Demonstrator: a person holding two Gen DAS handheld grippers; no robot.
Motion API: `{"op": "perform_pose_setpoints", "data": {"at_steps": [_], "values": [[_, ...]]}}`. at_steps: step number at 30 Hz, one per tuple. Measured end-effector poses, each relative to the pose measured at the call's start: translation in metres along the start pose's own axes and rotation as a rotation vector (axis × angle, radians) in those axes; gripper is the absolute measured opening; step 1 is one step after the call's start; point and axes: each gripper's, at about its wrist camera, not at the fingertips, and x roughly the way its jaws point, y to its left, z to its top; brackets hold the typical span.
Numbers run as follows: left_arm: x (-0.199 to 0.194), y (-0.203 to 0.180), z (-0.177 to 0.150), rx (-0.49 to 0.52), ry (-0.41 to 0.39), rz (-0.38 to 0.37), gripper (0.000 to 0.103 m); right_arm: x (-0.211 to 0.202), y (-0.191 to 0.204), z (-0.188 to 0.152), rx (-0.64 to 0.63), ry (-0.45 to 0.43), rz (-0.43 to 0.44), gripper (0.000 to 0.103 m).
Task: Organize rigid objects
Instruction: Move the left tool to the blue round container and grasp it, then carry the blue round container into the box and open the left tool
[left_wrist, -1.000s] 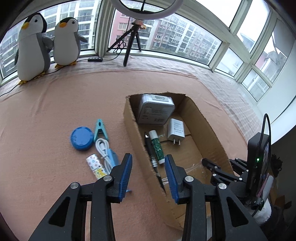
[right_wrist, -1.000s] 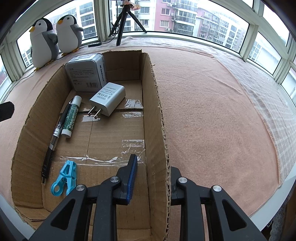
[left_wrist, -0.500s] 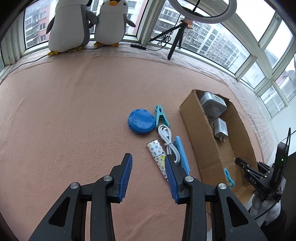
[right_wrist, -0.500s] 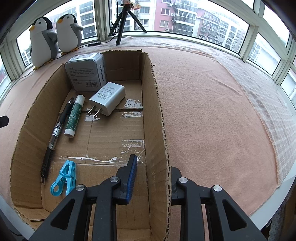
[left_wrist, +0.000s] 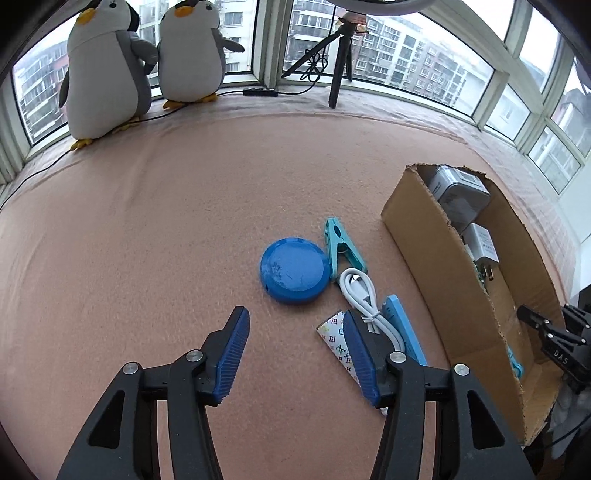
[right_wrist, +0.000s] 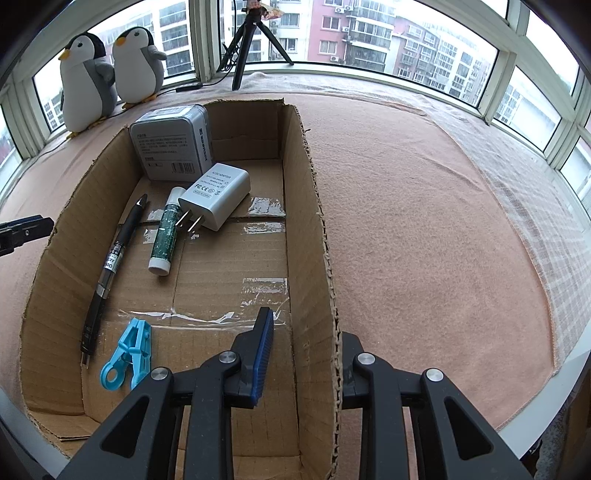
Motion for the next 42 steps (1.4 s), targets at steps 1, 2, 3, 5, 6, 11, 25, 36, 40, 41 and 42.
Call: {"op": "perform_pose_setpoints", "data": {"at_steps": [1, 2, 3, 5, 6, 11, 25, 36, 40, 41, 42], "values": [[0.004, 0.0, 0.002, 0.008, -0.001, 0.003, 0.056, 0.0, 0.0, 0.0, -0.002, 0.0, -0.001, 0.024], [0.007, -0.001, 0.004, 0.013, -0.001, 0.009, 0.056, 0.0, 0.0, 0.0, -0.002, 0.0, -0.002, 0.024], [0.01, -0.001, 0.005, 0.017, -0.002, 0.018, 0.056, 0.0, 0.0, 0.0, -0.002, 0.0, -0.002, 0.024], [0.015, -0.001, 0.008, 0.031, -0.001, 0.024, 0.056, 0.0, 0.001, 0.001, -0.002, 0.0, -0.002, 0.024], [0.017, -0.001, 0.008, 0.04, 0.0, 0.027, 0.056, 0.0, 0.001, 0.0, -0.003, 0.001, -0.002, 0.024], [0.027, -0.005, 0.013, 0.076, 0.004, 0.042, 0.056, 0.0, 0.001, 0.001, -0.003, 0.001, -0.002, 0.024], [0.043, -0.006, 0.021, 0.121, -0.009, 0.077, 0.056, 0.001, 0.0, 0.001, -0.002, 0.0, 0.001, 0.024], [0.048, -0.006, 0.025, 0.117, -0.025, 0.077, 0.054, 0.002, 0.0, 0.002, -0.003, 0.0, 0.0, 0.025], [0.046, -0.004, 0.023, 0.103, -0.028, 0.077, 0.054, 0.002, 0.0, 0.003, -0.003, 0.0, 0.0, 0.025], [0.044, -0.004, 0.022, 0.1, -0.029, 0.076, 0.054, 0.002, 0.001, 0.003, -0.004, 0.0, 0.0, 0.025], [0.042, -0.003, 0.021, 0.097, -0.033, 0.077, 0.054, 0.002, 0.001, 0.003, -0.004, 0.0, -0.001, 0.025]]}}
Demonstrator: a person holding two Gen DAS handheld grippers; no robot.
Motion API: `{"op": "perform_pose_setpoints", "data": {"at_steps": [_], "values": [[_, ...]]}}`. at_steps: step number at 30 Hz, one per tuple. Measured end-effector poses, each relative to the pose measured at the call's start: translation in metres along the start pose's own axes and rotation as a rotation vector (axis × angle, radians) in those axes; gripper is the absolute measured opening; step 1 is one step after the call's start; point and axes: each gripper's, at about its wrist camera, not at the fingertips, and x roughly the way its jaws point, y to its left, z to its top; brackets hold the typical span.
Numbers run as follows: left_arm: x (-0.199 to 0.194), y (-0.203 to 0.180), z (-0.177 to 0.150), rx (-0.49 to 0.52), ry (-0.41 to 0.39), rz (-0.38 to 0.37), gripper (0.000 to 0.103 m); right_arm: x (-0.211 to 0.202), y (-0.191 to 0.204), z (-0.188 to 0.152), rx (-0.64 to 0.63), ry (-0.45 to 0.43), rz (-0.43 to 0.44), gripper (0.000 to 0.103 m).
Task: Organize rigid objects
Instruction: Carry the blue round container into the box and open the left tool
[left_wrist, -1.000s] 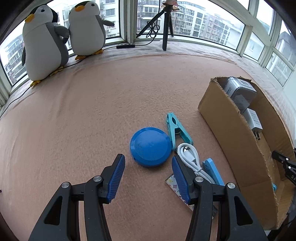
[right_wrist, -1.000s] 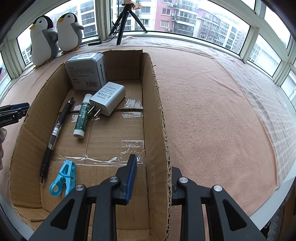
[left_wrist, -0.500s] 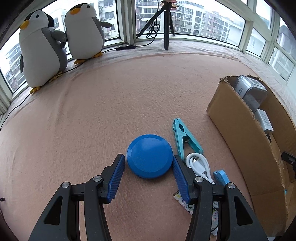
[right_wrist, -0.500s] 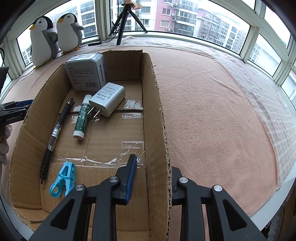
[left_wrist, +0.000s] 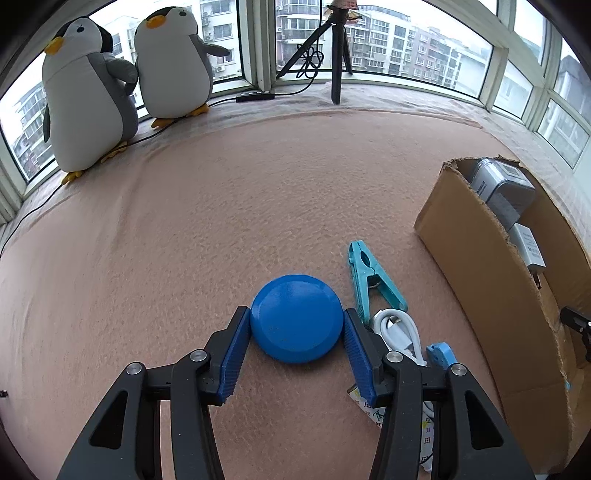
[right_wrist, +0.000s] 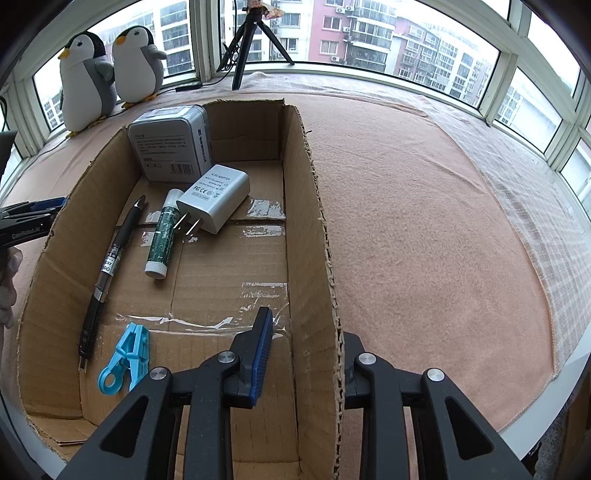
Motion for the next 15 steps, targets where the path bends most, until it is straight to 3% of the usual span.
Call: {"op": "perform_pose_setpoints", "data": {"at_steps": [8, 15], "values": [[-0.035, 0.001, -0.008, 0.002, -0.055, 0.001, 0.054, 0.002, 0.0, 0.001, -0.001, -0.001, -0.005, 0.025], [-0.08, -0.037, -0.008, 0.062, -0.12, -0.082, 0.054, 0.004, -0.001, 0.002, -0.002, -0.001, -0.007, 0.025]]}}
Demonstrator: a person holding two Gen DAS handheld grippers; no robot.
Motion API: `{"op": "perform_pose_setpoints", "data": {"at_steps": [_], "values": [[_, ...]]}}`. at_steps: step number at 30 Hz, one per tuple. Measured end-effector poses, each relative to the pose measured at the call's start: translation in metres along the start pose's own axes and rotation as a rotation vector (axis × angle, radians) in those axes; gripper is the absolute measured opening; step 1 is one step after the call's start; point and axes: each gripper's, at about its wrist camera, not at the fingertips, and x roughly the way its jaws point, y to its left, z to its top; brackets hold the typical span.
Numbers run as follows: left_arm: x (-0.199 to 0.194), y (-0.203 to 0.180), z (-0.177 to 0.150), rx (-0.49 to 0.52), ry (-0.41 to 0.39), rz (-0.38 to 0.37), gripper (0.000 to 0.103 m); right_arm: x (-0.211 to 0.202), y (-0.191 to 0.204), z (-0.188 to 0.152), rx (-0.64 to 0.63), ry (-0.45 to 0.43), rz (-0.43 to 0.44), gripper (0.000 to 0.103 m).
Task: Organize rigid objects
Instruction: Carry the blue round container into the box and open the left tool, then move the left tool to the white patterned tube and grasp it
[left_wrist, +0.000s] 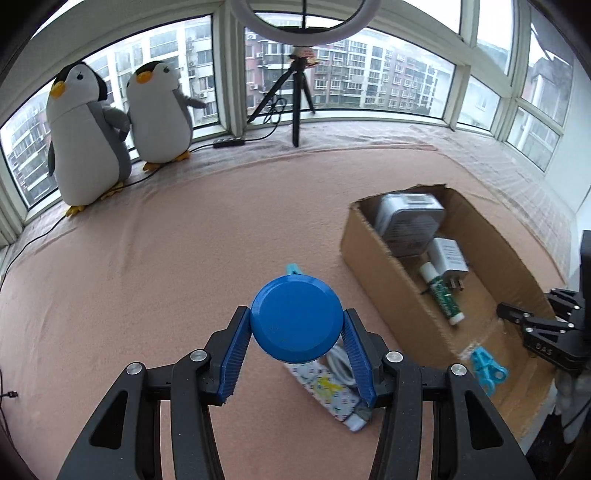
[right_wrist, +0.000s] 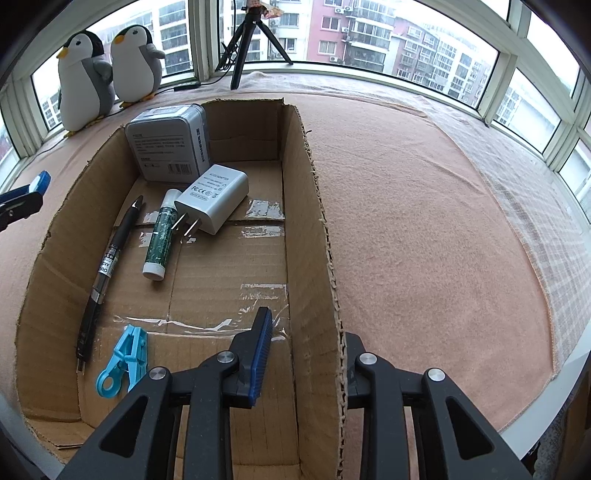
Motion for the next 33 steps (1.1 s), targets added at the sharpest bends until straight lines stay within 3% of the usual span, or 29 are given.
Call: {"op": "perform_pose_setpoints", "data": {"at_steps": [8, 14, 22, 25, 33], "values": [[-0.016, -0.072, 0.003, 0.103, -0.02, -0.117, 0.054, 0.001, -0.001, 0.0, -0.002, 0.0, -0.002, 0.026], [-0.008, -0.111, 0.002, 0.144, 0.005, -0.158, 0.054, 0.001, -0.001, -0.001, -0.005, -0.003, -0.003, 0.026], [0.002, -0.125, 0.003, 0.15, 0.037, -0.17, 0.054, 0.001, 0.0, -0.002, -0.011, -0.008, -0.008, 0.026], [0.006, -0.126, 0.005, 0.133, 0.061, -0.185, 0.062, 0.0, 0.001, -0.002, -0.015, -0.01, -0.012, 0.026], [0.0, -0.119, 0.005, 0.109, 0.05, -0.183, 0.063, 0.0, 0.004, -0.003, -0.028, -0.016, -0.024, 0.025]]}}
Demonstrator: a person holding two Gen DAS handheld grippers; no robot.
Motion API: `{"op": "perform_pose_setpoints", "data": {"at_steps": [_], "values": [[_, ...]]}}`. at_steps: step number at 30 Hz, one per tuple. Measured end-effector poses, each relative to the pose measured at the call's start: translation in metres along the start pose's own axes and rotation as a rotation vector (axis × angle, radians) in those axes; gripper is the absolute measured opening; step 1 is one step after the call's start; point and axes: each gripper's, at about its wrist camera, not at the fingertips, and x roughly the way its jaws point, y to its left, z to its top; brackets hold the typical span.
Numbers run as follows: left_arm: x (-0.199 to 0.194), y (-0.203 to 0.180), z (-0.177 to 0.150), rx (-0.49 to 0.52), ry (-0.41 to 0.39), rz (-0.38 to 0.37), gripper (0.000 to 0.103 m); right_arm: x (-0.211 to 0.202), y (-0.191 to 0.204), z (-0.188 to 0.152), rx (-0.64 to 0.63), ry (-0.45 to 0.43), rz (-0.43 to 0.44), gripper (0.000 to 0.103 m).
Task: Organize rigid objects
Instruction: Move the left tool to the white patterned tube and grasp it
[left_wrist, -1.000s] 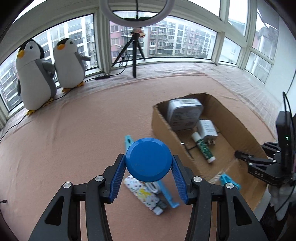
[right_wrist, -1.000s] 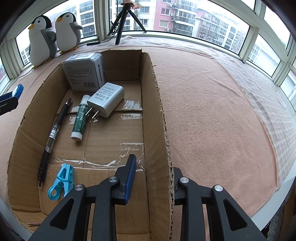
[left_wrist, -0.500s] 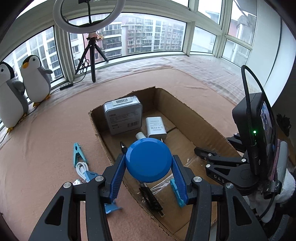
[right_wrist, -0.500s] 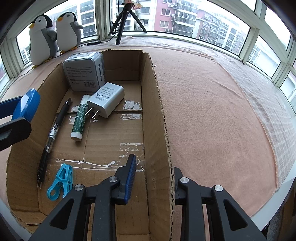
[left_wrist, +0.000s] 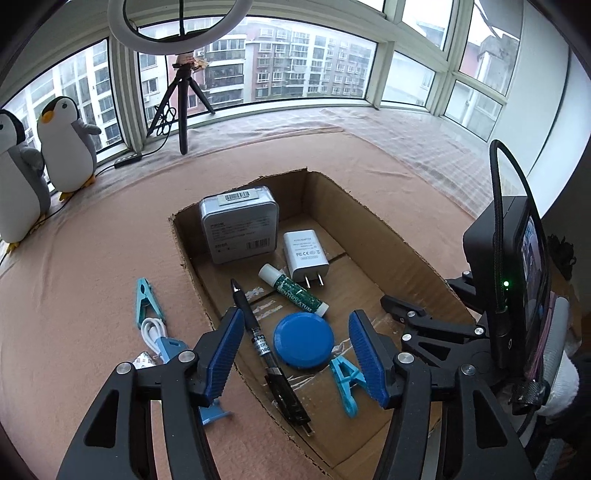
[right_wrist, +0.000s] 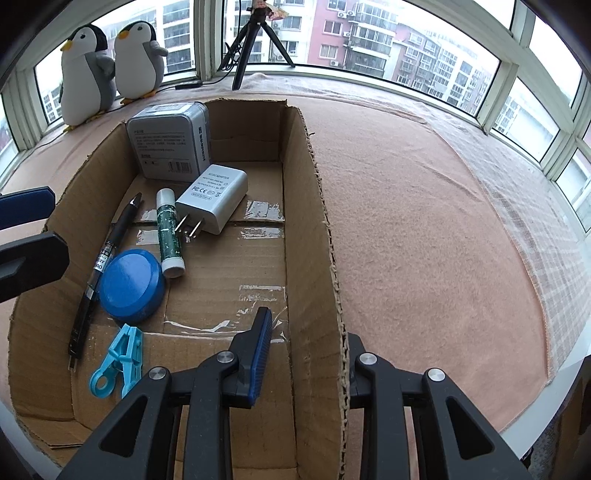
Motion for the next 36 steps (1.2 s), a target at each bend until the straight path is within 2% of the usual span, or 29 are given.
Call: {"op": "perform_pose_setpoints", "data": {"at_steps": [7, 15, 20, 24, 29, 32, 36], "values": [[-0.022, 0.025, -0.003, -0.05, -0.031, 0.008, 0.063, 0.0, 0.001, 0.0, -0.006, -0.004, -0.005, 0.025], [-0.055, 0.104, -0.022, -0.229, -0.041, 0.072, 0.063, 0.0, 0.002, -0.001, -0.011, -0.012, -0.018, 0.025], [-0.057, 0.137, -0.036, -0.312, -0.02, 0.112, 0.063, 0.0, 0.003, -0.001, -0.012, -0.011, -0.022, 0.025], [-0.044, 0.146, -0.047, -0.347, 0.022, 0.11, 0.063, 0.0, 0.003, -0.001, -0.011, -0.011, -0.024, 0.025], [-0.034, 0.14, -0.055, -0.36, 0.036, 0.057, 0.063, 0.001, 0.002, -0.001, -0.013, -0.012, -0.026, 0.025], [-0.028, 0.135, -0.055, -0.357, 0.043, 0.076, 0.062, 0.001, 0.002, -0.001, -0.013, -0.012, -0.025, 0.025], [-0.017, 0.139, -0.052, -0.391, 0.072, 0.109, 0.052, 0.001, 0.002, -0.001, -0.01, -0.014, -0.025, 0.025]]}}
